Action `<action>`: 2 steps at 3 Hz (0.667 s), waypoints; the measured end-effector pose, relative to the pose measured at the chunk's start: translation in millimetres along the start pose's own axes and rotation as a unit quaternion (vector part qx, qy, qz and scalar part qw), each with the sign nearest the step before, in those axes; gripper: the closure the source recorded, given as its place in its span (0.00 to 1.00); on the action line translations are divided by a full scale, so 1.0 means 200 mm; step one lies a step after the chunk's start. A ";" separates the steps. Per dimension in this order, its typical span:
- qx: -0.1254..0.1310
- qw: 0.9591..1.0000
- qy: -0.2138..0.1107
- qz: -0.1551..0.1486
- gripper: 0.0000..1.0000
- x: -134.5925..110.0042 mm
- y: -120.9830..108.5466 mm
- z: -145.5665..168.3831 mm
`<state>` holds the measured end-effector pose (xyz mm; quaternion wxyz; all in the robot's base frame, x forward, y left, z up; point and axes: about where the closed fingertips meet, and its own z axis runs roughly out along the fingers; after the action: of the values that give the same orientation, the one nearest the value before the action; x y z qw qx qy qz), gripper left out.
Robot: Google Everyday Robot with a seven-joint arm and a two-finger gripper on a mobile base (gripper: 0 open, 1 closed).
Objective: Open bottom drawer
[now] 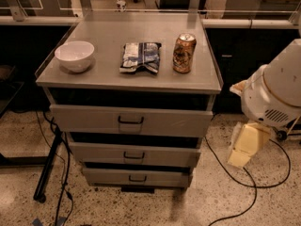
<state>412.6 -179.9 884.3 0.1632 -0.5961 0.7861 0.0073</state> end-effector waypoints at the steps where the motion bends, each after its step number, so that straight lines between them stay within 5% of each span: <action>1: 0.006 1.000 0.002 -0.002 0.00 0.00 0.06 0.02; 2: -0.002 1.000 0.004 -0.005 0.00 0.02 0.15 0.21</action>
Offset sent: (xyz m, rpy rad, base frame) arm -0.0360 0.0226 -0.1255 -0.0138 0.0428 0.0133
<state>392.9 -166.8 837.0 0.1589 -0.6003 0.7838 0.0054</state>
